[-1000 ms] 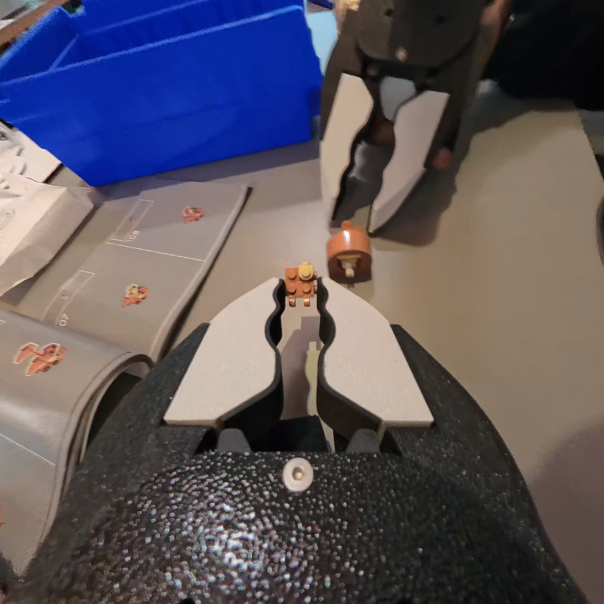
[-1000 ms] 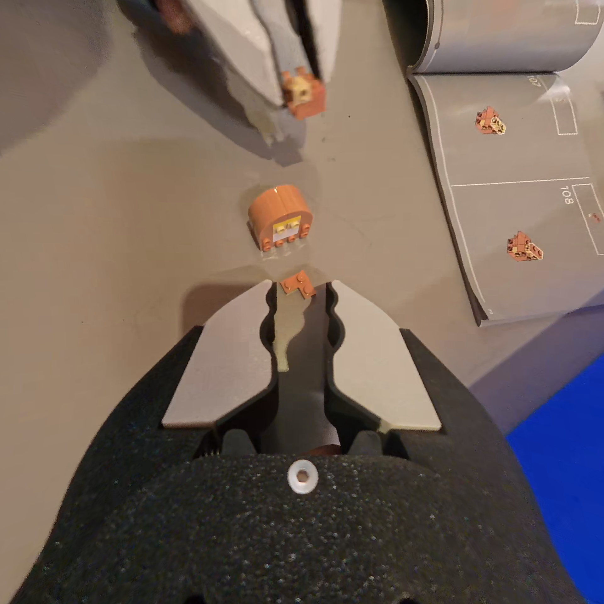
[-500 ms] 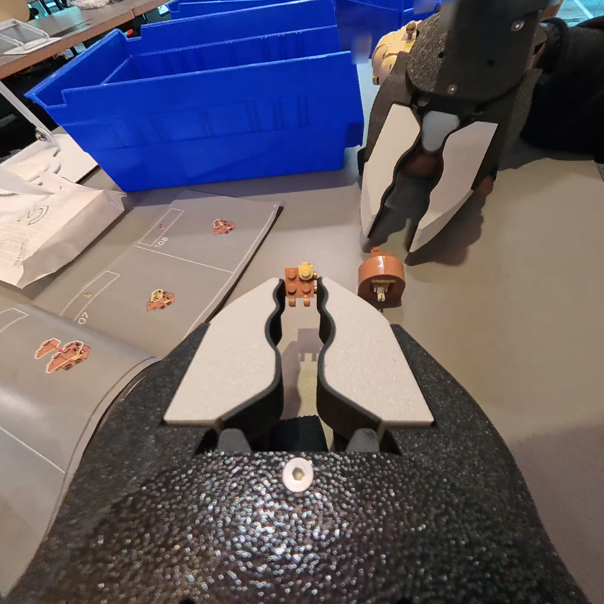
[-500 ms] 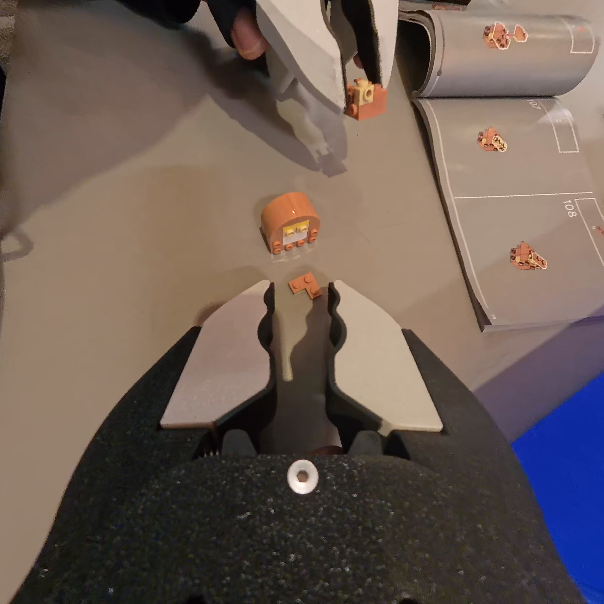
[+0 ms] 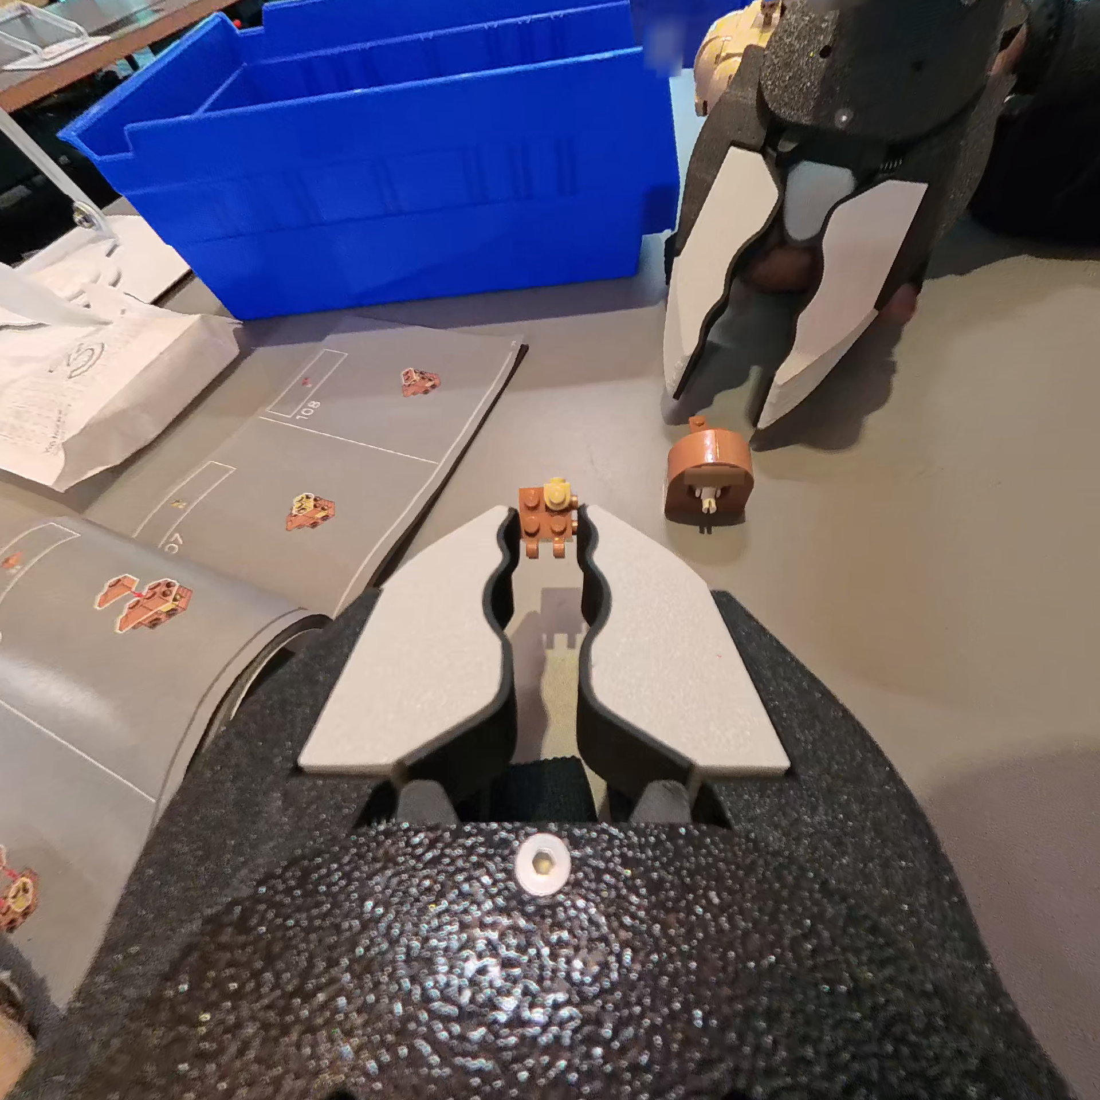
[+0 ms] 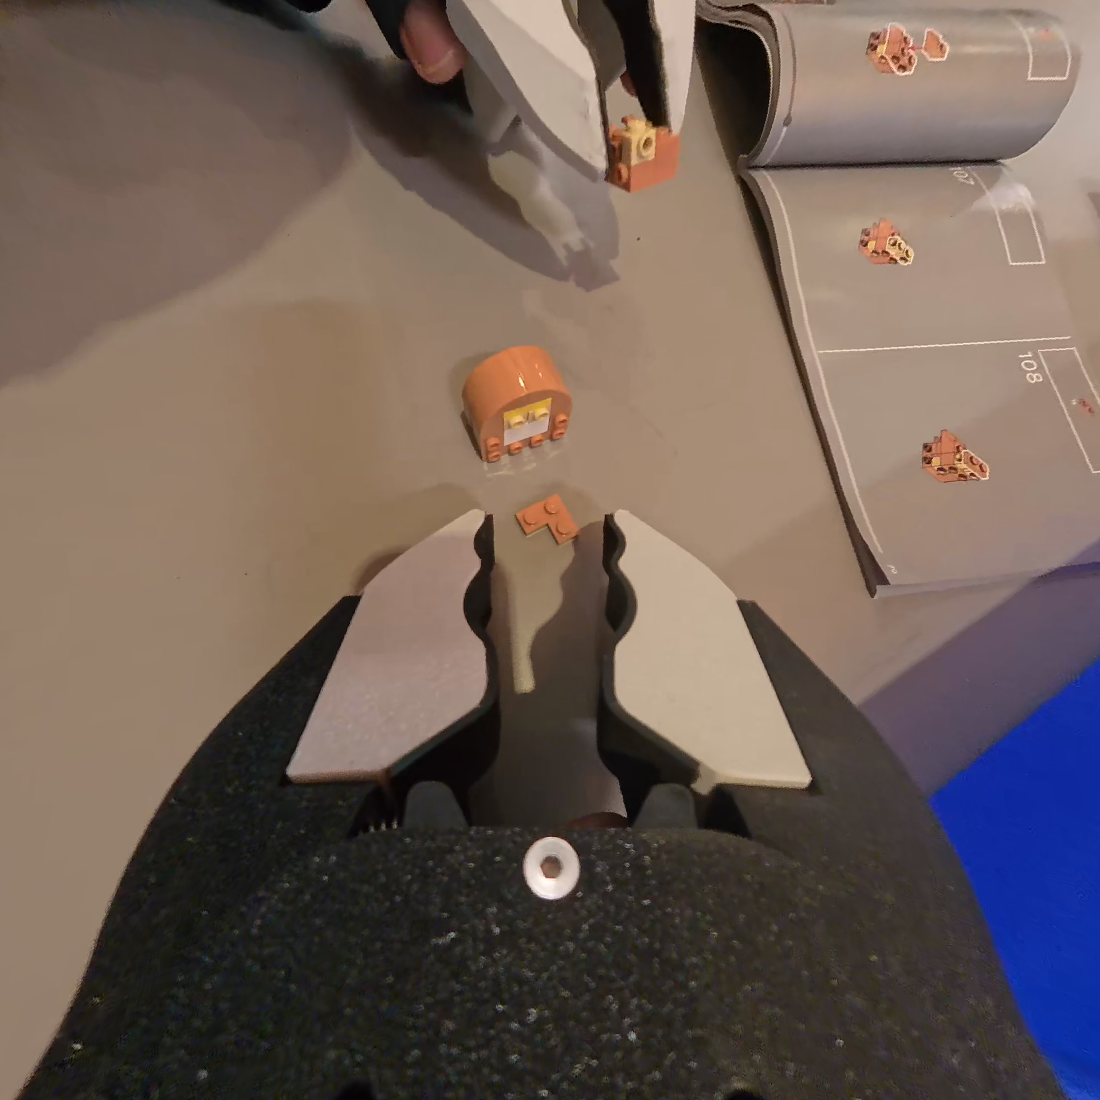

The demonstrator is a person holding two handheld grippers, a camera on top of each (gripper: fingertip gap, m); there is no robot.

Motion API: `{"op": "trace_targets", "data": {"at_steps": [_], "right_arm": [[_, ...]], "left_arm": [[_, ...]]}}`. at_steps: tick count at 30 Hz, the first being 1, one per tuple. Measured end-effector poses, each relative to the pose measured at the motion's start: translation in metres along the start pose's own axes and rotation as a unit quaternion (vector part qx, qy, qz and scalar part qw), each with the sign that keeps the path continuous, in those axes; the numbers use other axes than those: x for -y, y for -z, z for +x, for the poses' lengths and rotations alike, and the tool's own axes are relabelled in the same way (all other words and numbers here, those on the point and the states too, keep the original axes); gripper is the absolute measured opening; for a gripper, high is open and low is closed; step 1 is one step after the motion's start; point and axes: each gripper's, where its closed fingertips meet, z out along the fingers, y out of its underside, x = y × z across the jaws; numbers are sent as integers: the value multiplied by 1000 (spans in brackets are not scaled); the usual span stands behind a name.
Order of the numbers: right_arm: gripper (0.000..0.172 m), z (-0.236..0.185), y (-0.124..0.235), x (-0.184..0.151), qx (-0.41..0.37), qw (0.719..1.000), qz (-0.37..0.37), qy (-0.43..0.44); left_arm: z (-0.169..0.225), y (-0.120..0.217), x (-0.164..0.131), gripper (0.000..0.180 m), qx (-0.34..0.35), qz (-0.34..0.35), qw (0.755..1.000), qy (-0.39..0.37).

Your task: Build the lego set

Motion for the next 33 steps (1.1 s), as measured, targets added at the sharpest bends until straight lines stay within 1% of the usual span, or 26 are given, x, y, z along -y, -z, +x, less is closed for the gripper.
{"op": "trace_targets", "data": {"at_steps": [6,12,15,19,23,26,28,29,31,33], "right_arm": [[36,0,-1,-1,1,1000,-3,2],[38,1,2,2,6,1000,9,-11],[39,2,4,4,9,1000,19,-19],[39,4,5,4,9,999,22,-24],[39,3,2,1,9,1000,5,-21],[36,2,-5,-6,1,1000,-29,-10],[34,4,-7,-5,-8,999,-35,-14],[32,6,-8,-5,-12,999,-37,-20],[22,10,-8,-6,-20,999,-40,-29],[19,9,-8,-6,-22,999,-41,-26]], "left_arm": [[1,0,-2,18,0,-6,1000,-7],[1,2,-3,18,-3,-7,1000,-4],[4,1,-6,18,-6,-18,1000,-6],[13,-1,-12,17,-30,-40,999,-5],[29,-4,-21,17,-73,-78,994,5],[38,-6,-30,18,-87,-111,990,-16],[41,-8,-34,18,-89,-123,988,-33],[42,-8,-34,18,-90,-127,987,-39],[45,-8,-36,18,-93,-133,986,-48],[47,-8,-37,18,-95,-134,985,-50]]}}
